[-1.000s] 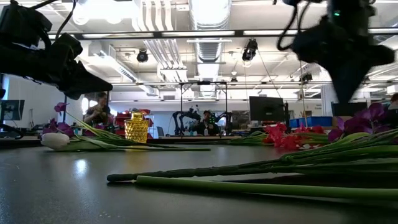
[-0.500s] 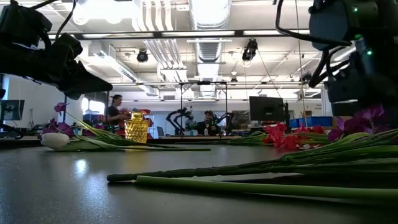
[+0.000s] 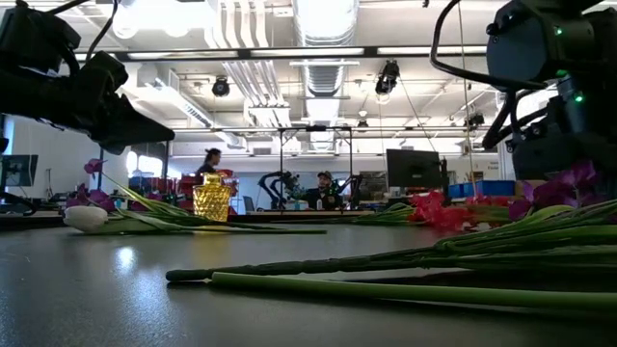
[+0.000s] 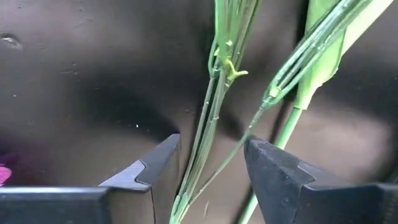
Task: Sort flowers into vase by color
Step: Put the right red flowers into the yellow vase
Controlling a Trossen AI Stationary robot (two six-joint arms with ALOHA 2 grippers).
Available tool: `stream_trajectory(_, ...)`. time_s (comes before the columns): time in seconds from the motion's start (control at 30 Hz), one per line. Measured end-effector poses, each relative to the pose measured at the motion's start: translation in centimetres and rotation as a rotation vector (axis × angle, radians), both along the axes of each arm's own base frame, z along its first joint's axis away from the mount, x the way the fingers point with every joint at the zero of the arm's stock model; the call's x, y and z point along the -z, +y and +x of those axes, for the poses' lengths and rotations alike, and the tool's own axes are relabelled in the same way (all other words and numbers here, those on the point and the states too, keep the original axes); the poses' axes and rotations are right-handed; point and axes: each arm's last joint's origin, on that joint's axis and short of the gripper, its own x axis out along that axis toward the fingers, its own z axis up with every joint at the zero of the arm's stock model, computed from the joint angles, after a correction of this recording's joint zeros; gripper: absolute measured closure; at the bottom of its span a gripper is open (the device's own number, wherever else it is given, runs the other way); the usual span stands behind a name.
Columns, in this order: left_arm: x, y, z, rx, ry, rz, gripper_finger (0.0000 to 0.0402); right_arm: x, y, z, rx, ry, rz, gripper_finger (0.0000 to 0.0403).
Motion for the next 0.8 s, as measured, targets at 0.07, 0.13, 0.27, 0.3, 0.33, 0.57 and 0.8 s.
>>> stream_trajectory(0.07,0.0,0.0,0.0,0.0,0.0,0.0,0.0402,0.0,-0.1,0.1,-0.012,-0.014,0.007,0.0242)
stream_trajectory(0.13,0.0,0.0,0.0,0.0,0.0,0.0,0.0402,-0.1,-0.1,0.1,-0.018,-0.03,0.003,0.0258)
stream_trajectory(0.27,0.0,0.0,0.0,0.0,0.0,0.0,0.0402,0.1,-0.5,0.3,-0.032,-0.066,0.008,0.0301)
stream_trajectory(0.3,0.0,0.0,0.0,0.0,0.0,0.0,0.0402,0.3,-0.6,0.4,-0.039,-0.075,0.014,0.0313)
stream_trajectory(0.33,0.0,0.0,0.0,0.0,0.0,0.0,0.0402,0.4,-0.7,0.4,-0.041,-0.08,0.021,0.0323)
stream_trajectory(0.57,0.0,0.0,0.0,0.0,0.0,0.0,0.0402,-0.8,-1.3,2.1,-0.122,-0.193,-0.017,0.0381)
stream_trajectory(0.8,0.0,0.0,0.0,0.0,0.0,0.0,0.0402,-4.0,-2.5,4.2,-0.272,-0.328,-0.158,0.039)
